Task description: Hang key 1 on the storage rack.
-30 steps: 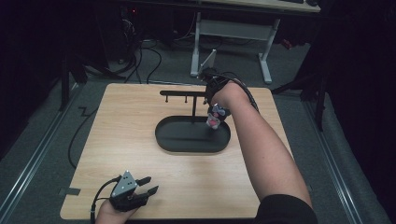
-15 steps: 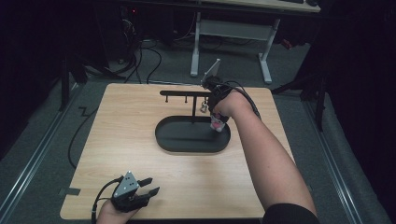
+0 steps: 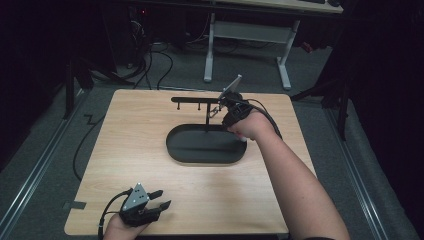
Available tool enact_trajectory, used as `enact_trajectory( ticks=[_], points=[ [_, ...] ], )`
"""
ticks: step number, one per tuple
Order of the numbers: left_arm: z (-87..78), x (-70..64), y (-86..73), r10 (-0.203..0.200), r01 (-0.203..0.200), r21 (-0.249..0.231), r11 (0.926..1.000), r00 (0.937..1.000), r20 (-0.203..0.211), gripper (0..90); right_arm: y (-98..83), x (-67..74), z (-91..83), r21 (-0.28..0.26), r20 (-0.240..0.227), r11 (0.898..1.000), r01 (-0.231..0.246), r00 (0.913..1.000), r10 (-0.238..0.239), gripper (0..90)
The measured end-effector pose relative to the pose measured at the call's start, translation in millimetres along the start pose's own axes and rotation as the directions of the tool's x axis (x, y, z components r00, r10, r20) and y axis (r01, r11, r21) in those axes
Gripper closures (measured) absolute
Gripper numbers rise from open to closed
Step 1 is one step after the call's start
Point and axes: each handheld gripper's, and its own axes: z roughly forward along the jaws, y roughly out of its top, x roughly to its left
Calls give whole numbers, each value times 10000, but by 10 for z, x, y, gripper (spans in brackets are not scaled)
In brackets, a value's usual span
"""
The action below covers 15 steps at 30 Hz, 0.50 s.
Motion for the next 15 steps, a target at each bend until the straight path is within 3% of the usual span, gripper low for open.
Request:
enact_trajectory(
  ticks=[7,15],
  points=[
    [15,-5,-3,1,-1,76,10000,10000,79,499,-260,2,52,-763,311,9971,-50,9995,74,671],
    [23,-8,-9,-91,90,23,10000,9998,177,493,-613,3,243,-1774,41,9839,-219,9997,230,631]
  ],
)
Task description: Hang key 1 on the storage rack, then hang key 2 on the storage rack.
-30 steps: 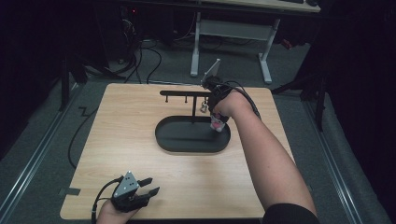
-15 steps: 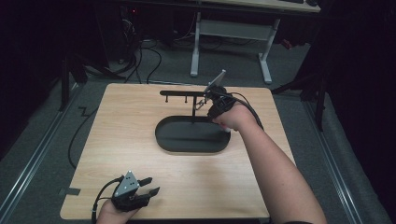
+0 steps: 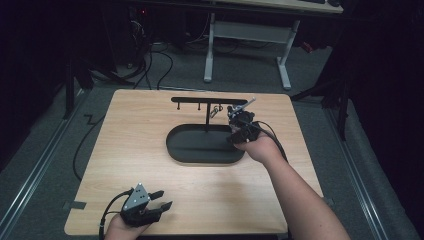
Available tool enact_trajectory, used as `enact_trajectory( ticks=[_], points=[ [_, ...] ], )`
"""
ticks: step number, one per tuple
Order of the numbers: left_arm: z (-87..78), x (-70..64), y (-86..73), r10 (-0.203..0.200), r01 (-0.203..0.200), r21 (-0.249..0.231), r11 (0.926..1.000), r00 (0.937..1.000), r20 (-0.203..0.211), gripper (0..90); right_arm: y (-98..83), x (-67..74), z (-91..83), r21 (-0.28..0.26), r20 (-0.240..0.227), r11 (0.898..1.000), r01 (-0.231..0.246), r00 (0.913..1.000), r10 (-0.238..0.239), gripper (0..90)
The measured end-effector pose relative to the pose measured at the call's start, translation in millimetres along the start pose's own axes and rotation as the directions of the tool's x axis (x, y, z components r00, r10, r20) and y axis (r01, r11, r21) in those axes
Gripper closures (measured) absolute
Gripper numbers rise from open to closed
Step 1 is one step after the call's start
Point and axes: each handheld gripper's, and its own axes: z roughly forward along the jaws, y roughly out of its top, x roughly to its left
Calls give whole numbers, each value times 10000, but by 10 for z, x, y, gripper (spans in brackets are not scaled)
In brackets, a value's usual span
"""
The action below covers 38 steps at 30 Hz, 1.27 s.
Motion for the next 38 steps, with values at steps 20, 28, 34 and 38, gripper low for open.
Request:
enact_trajectory(
  ticks=[20,28,34,38],
  points=[
    [-12,45,6,-374,370,-210,9991,9991,-206,466,-1556,-4,432,-3691,-687,9283,-450,9974,211,296],
    [-57,115,-17,-973,939,-451,9946,9919,-813,447,-2294,28,285,-5224,54,8509,-551,9977,679,168],
    [-24,114,-14,-1065,1025,-427,9938,9886,-1067,422,-2381,-91,235,-5089,240,8573,-786,9941,1054,153],
    [-10,81,-13,-1038,986,-498,9939,9877,-1167,400,-2360,-103,269,-5116,130,8553,-822,9946,1033,152]
  ],
)
